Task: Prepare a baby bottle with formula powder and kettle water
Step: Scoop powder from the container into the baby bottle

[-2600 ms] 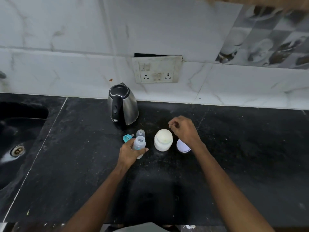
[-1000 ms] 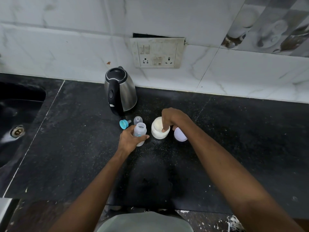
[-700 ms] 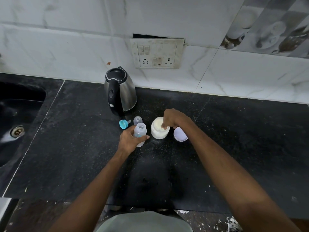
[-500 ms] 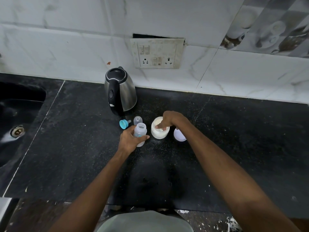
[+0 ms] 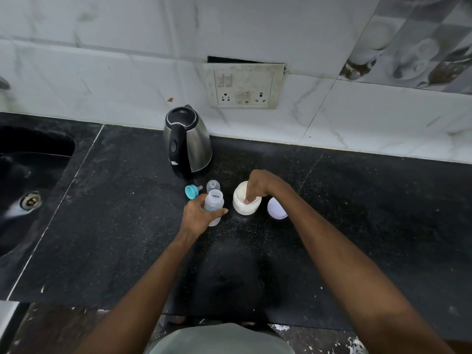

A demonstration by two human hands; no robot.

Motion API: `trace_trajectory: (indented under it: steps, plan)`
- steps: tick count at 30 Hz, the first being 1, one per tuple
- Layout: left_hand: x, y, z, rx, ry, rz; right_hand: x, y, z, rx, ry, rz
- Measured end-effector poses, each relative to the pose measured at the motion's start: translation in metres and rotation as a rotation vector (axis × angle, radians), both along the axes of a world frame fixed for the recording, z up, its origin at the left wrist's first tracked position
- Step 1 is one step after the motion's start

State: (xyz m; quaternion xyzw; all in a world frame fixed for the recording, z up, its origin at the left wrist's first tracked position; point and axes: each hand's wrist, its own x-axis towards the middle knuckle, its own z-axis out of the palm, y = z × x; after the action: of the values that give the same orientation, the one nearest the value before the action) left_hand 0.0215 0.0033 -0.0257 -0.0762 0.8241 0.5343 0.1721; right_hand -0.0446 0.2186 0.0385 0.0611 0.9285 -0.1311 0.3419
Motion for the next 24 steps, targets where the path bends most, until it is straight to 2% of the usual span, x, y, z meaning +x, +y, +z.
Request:
trace_trajectory:
  steps: [3, 7, 11, 14, 19, 22, 24]
  plan:
    - [-0.001, 0.000, 0.001, -0.006, -0.014, 0.004, -0.002, 0.007, -0.009, -0.077, 0.039, -0.035]
    - [-0.002, 0.000, 0.002, -0.013, -0.021, 0.015, 0.000, 0.013, -0.004, -0.130, 0.185, 0.003]
    - [-0.003, 0.001, 0.002, -0.023, -0.038, 0.012, 0.007, 0.014, -0.003, -0.029, 0.357, 0.201]
    - [-0.003, 0.002, -0.001, -0.024, -0.043, 0.019, 0.013, 0.011, -0.007, 0.076, 0.402, 0.315]
    - [-0.004, 0.003, 0.001, -0.003, -0.050, 0.015, 0.023, 0.026, -0.015, -0.043, 0.513, 0.206]
    - [-0.003, 0.001, -0.001, -0.003, -0.045, 0.018, 0.033, 0.038, -0.022, -0.114, 0.676, 0.122]
    - [-0.002, 0.001, -0.001, 0.000, -0.037, 0.022, 0.043, 0.042, -0.028, -0.122, 0.816, 0.147]
